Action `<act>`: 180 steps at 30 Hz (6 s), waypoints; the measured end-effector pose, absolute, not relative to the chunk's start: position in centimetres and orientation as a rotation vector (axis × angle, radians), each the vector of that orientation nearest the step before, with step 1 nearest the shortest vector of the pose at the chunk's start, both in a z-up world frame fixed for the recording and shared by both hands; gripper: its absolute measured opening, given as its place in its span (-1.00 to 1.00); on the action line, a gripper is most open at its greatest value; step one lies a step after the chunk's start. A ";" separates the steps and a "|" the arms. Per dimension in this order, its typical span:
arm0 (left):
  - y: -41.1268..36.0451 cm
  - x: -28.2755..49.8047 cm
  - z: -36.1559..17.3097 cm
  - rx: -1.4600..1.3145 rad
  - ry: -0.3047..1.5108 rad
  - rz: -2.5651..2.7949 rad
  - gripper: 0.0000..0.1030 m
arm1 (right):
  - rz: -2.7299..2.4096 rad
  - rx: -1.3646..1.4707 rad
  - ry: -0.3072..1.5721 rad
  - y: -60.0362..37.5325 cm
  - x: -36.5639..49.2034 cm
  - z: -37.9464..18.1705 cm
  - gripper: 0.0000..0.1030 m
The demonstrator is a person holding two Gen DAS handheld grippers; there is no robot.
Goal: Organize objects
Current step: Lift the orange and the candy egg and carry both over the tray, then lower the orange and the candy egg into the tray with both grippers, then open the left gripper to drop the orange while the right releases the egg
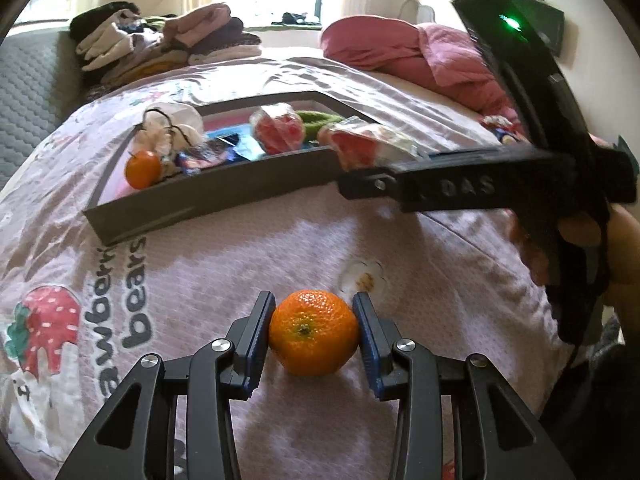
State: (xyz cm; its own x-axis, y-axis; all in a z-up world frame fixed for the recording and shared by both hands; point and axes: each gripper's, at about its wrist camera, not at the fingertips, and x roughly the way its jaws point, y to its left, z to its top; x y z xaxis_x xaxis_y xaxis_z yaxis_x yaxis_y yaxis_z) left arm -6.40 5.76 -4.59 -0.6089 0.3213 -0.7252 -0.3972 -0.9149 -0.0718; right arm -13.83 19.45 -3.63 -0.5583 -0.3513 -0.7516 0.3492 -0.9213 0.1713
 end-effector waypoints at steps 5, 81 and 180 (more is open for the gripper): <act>5.3 -6.9 -4.1 -1.099 0.119 2.539 -0.20 | -2.460 1.175 0.004 18.8 -13.6 -3.2 0.04; -0.1 -14.4 5.2 -0.875 0.012 2.912 -0.20 | -2.678 0.754 -0.134 18.5 -14.5 5.5 0.04; 3.3 -20.7 -3.2 -1.055 0.309 2.883 -0.18 | -2.787 1.037 0.272 15.5 -20.6 -4.0 0.06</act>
State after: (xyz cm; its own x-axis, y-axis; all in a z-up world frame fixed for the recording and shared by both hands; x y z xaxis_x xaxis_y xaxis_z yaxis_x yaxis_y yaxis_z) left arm -20.74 3.34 -3.25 -0.7649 -0.0156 -0.6440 -0.1211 -0.9784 0.1675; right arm -20.60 15.52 -3.97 -0.7484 -0.0816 -0.6582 0.2072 -0.9715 -0.1151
